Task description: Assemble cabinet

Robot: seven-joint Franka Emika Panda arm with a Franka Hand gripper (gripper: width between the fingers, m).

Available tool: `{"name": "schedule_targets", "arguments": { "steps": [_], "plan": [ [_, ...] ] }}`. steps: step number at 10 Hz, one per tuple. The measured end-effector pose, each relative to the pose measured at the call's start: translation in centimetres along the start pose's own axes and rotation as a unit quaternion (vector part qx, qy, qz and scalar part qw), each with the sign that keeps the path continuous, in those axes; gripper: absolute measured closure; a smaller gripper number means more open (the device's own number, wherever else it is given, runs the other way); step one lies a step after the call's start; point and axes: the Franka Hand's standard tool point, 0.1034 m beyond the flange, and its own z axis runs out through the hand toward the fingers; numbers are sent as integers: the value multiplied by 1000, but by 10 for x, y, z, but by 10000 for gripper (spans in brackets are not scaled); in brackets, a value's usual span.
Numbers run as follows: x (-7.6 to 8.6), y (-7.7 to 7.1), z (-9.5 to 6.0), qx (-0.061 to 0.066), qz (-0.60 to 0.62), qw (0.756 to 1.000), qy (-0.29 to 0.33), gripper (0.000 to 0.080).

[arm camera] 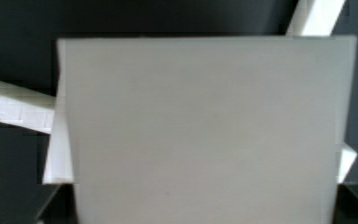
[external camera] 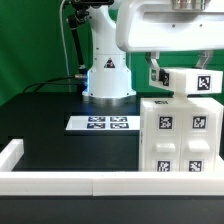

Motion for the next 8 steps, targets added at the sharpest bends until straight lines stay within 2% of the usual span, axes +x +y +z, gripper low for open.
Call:
{"name": "schedule_targets", "arguments": {
  "steps": [3, 8],
  "plan": [
    [0, 0, 9, 0, 0, 1000, -4, 239],
    [2, 2, 10, -2, 1, 1000, 6, 239]
  ]
}}
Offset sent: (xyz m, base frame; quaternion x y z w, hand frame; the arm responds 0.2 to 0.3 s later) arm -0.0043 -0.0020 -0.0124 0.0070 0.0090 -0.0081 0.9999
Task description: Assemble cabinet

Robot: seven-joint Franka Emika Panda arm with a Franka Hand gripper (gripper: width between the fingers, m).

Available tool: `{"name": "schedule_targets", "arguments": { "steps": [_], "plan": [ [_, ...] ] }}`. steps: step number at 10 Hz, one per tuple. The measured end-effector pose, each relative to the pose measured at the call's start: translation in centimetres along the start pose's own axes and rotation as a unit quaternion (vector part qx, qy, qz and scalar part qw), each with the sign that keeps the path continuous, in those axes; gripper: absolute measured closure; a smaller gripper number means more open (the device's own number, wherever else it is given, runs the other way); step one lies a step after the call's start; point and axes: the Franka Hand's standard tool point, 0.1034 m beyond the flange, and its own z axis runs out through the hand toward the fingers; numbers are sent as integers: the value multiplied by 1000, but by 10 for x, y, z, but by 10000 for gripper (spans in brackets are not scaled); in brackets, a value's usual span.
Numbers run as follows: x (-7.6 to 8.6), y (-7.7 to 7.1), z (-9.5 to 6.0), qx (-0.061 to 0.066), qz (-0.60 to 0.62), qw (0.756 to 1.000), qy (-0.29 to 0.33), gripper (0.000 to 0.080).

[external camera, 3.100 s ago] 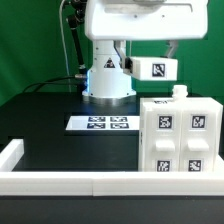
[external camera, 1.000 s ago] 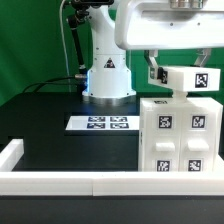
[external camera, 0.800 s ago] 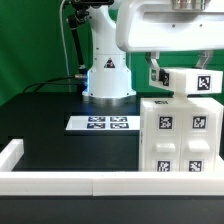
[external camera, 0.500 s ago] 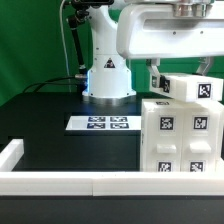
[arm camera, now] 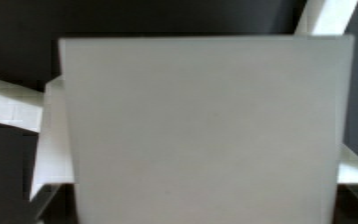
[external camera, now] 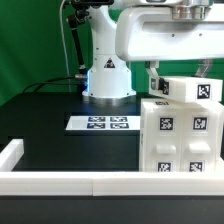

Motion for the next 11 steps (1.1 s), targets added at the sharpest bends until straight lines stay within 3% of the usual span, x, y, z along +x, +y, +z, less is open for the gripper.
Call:
{"name": "schedule_targets", "arguments": {
  "steps": [8, 11],
  "plan": [
    [0, 0, 0, 0, 11, 1000, 0, 239],
    [0, -3, 0, 4, 102, 995, 0, 239]
  ]
}}
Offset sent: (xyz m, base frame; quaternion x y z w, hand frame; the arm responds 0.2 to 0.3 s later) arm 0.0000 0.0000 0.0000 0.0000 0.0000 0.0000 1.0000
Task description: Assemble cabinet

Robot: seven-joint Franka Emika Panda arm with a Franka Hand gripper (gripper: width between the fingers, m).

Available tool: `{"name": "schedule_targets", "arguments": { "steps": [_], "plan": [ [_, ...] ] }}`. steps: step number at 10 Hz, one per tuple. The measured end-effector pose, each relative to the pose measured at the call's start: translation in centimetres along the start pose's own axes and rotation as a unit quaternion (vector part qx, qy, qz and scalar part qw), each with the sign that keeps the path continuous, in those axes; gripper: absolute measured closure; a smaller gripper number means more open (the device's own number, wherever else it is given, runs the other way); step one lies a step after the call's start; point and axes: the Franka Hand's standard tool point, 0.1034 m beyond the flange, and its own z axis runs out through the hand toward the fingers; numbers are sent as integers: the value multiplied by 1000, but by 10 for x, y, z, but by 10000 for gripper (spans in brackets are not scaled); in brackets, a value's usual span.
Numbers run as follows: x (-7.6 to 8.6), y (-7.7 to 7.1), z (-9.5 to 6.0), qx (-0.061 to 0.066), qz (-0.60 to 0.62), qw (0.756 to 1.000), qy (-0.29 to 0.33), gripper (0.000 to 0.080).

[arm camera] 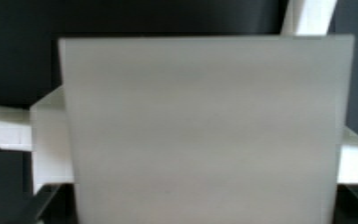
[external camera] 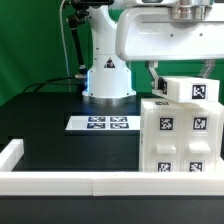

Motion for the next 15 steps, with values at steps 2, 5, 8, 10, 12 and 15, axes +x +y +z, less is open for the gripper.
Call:
{"name": "schedule_targets", "arguments": {
  "steps": [2, 5, 8, 10, 12, 15],
  "plan": [
    [0, -3, 0, 4, 92, 996, -1, 239],
    [-1, -6, 0, 14, 211, 977, -4, 239],
    [-1, -11, 1, 19, 326, 945, -6, 239],
    [-1, -13, 1, 19, 385, 923, -8, 238],
    [-1, -14, 1, 22, 443, 896, -8, 239],
    [3, -16, 2, 35, 572, 820, 3, 238]
  ]
}}
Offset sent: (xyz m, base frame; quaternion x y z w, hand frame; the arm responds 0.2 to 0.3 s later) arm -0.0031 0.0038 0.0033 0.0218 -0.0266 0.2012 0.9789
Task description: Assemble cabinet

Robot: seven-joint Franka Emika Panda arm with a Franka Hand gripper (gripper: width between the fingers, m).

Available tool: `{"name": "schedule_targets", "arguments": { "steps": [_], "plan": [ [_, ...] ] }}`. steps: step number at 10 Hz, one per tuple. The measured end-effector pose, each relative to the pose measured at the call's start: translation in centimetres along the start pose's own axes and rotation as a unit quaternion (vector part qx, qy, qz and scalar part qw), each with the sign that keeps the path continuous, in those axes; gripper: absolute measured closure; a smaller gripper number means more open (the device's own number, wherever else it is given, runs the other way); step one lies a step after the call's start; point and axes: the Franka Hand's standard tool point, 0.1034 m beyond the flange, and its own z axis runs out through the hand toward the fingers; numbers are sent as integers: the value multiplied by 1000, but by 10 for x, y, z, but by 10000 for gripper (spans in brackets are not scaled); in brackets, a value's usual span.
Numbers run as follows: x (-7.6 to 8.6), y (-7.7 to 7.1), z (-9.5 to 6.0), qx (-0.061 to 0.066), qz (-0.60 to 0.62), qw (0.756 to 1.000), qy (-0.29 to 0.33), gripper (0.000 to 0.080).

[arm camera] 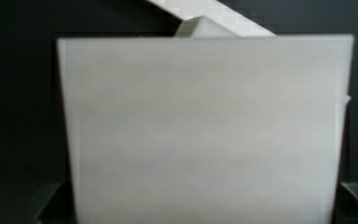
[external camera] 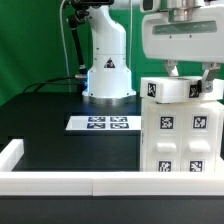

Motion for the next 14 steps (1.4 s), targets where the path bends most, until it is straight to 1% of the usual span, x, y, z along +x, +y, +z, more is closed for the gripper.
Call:
{"name": "schedule_targets", "arguments": {
  "steps": [2, 3, 4, 7, 8, 10, 12, 13, 14],
  "plan": [
    [-1, -2, 0, 4, 77, 997, 1, 238],
    [-2, -4, -1, 8, 122, 993, 2, 238],
    [-2, -5, -1, 11, 167, 986, 3, 238],
    [-2, -4, -1, 10, 278, 961, -6, 238],
    [0, -3, 0, 14, 290, 957, -5, 238],
    [-1, -5, 0, 17, 330, 944, -12, 238],
    [-5, -6, 0, 17, 315, 949, -17, 44],
    [-6, -6, -3, 19, 307, 951, -22, 44],
    [-8, -6, -10, 23, 297, 954, -24, 9]
  ]
}}
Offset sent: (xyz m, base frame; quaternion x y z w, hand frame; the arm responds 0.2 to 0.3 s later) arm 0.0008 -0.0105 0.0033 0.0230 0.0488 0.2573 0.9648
